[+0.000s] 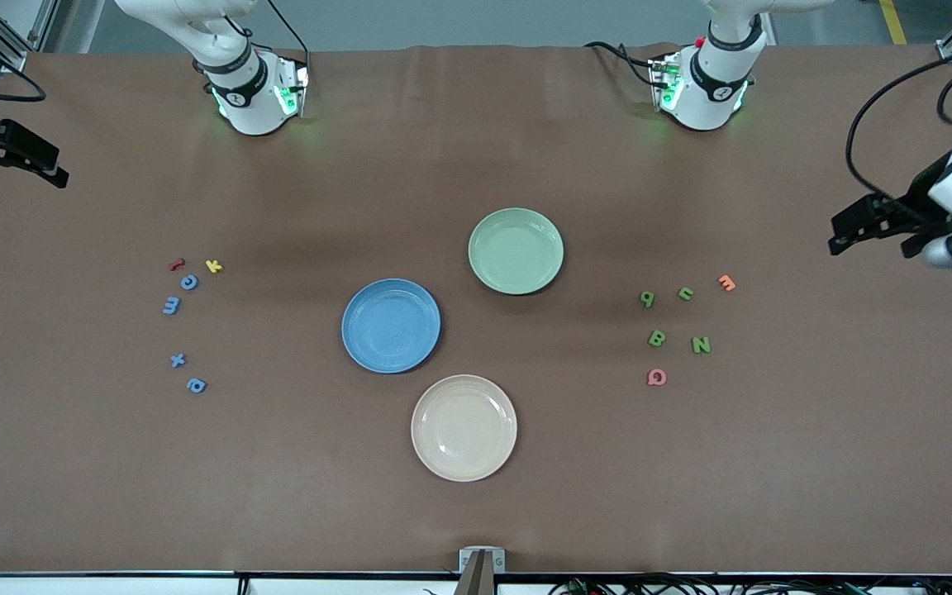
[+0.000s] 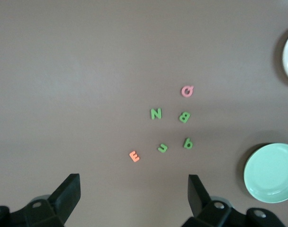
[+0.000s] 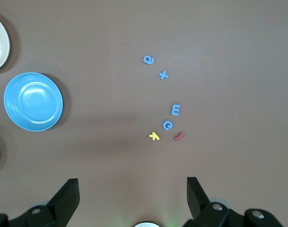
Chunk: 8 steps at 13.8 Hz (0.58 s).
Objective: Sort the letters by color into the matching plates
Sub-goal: 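Reach the left gripper to green letters while the right gripper reaches blue letters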
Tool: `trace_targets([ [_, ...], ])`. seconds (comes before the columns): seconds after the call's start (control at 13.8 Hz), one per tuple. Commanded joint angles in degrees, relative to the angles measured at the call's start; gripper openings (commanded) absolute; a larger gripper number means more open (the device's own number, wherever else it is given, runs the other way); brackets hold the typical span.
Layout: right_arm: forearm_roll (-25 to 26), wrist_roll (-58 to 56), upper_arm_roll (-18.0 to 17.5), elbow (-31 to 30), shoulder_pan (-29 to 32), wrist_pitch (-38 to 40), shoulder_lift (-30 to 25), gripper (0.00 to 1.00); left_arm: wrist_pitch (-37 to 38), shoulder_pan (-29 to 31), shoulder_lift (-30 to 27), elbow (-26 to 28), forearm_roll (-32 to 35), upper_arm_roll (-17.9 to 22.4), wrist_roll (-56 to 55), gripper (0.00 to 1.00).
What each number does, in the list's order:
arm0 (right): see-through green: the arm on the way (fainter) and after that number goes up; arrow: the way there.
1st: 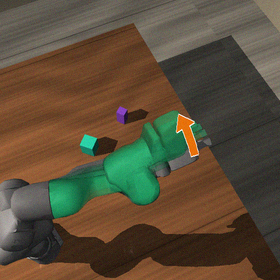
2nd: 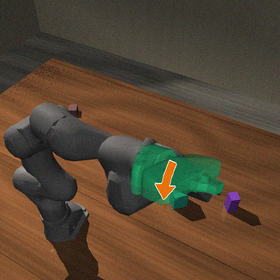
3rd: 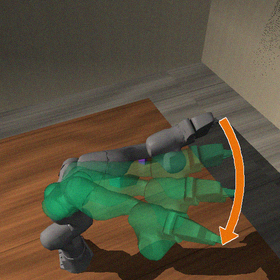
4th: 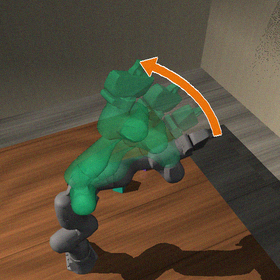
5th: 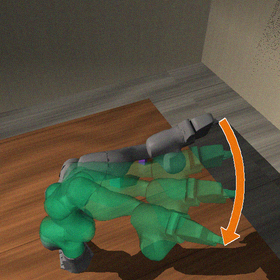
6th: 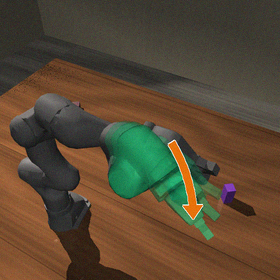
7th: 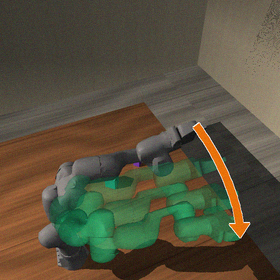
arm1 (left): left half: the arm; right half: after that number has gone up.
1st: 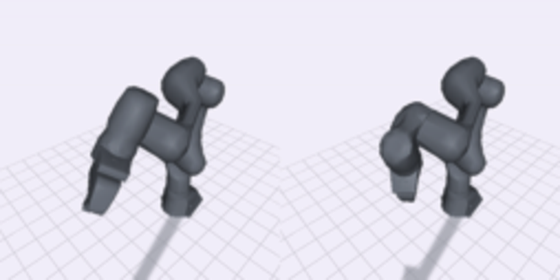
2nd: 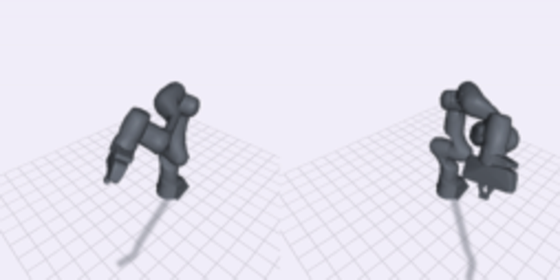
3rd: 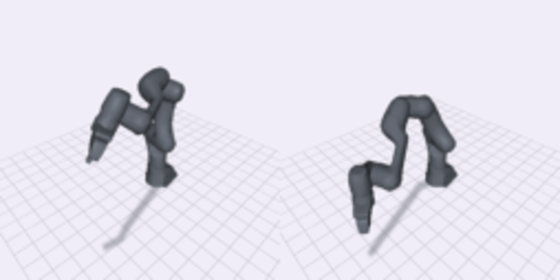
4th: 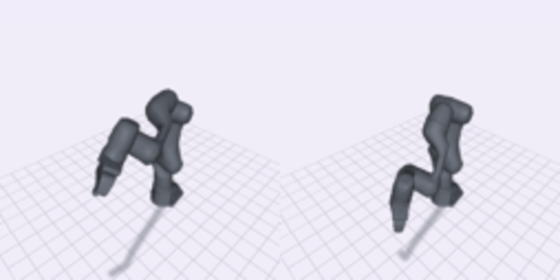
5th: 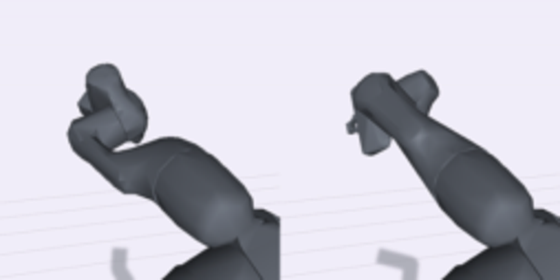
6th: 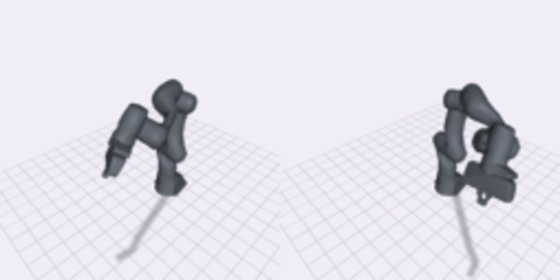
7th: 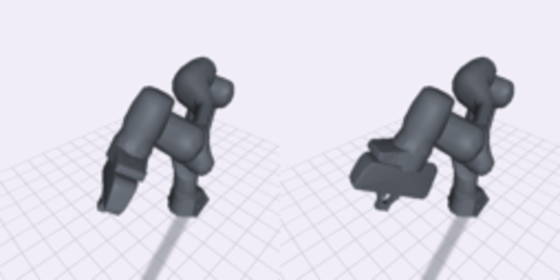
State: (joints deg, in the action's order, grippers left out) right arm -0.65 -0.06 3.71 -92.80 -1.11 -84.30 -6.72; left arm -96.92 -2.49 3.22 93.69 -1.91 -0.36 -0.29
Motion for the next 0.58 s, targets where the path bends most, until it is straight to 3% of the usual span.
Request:
trace_targets([
  [0.0,0.47,-0.38,-0.02,0.77,0.67,-0.24,0.3,1.0,-0.55,0.21,5.81,0.7,0.24,-0.25,-0.67,1.0],
  [0.22,1.0,-0.12,-0.02,1.66,0.93,-1.04,6.26,1.0,-3.7,-0.49,11.71,1.67,0.24,-0.25,-1.19,1.0],
  [0.51,0.91,-0.64,-0.02,2.45,3.39,-4.2,14.28,1.0,-13.27,-2.95,16.37,6.06,3.21,-0.43,-8.67,1.0],
])
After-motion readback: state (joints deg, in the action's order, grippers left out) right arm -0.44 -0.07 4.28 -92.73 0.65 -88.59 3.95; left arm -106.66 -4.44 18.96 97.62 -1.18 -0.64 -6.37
